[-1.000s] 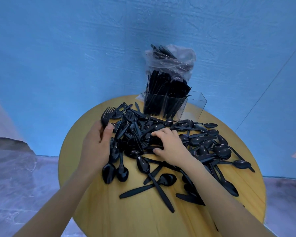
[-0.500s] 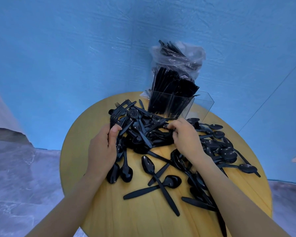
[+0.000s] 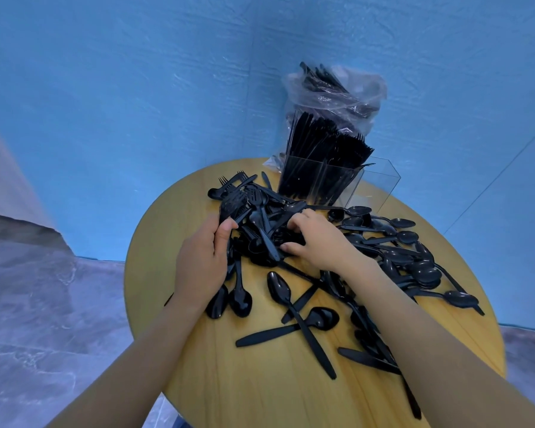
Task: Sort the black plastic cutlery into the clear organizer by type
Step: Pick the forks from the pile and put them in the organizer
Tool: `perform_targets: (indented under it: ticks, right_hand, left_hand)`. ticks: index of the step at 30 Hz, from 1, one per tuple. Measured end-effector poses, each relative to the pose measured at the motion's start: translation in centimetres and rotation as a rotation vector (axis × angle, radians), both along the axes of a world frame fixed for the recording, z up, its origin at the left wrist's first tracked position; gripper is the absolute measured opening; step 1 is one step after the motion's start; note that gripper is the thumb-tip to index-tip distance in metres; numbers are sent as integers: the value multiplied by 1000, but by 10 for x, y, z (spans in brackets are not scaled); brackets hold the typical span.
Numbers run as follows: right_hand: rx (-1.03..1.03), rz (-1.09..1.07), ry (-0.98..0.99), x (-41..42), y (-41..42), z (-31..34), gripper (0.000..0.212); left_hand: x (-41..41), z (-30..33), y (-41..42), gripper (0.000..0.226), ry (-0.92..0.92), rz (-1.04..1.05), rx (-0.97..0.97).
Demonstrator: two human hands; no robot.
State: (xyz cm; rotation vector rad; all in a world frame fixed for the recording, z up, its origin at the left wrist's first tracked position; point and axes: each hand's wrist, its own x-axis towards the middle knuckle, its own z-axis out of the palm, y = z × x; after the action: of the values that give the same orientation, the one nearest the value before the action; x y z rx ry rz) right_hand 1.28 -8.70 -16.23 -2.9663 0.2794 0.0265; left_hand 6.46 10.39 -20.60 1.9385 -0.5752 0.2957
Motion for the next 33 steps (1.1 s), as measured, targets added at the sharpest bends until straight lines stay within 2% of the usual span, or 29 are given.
perform_targets:
  ticks: [4, 7, 9, 11, 14, 17, 20, 24, 29, 33]
  right_hand:
    - [-4, -19, 3, 2, -5, 2, 33]
    - [-45, -70, -53, 1, -10, 0, 42]
    - [-25, -95, -20, 2, -13, -1, 49]
    - [41, -104, 11, 4, -14, -2, 48]
    - [1, -76, -4, 5, -16, -5, 39]
    - [-45, -50, -49, 4, -18, -7, 28]
    - [16, -71, -123, 2, -23, -7, 23]
    - [169, -151, -274, 0, -28, -2, 24]
    - [223, -269, -352, 1, -33, 2, 27]
    - [203, -226, -397, -8, -25, 1, 13]
  left_hand:
    - [0, 0, 0, 33, -6, -2, 29]
    - [1, 0, -1, 34, -11, -3, 42]
    - [1, -1, -1, 35, -11, -9, 46]
    - [1, -3, -1, 34, -14, -15, 53]
    - [2, -4, -1, 36, -22, -19, 59]
    - [2, -4, -1, 35, -25, -21, 70]
    - [3, -5, -2, 38, -31, -33, 76]
    - [3, -4, -2, 42, -38, -35, 74]
    - [3, -3, -2, 46, -57, -41, 80]
    - [3, -4, -2, 44, -60, -38, 84]
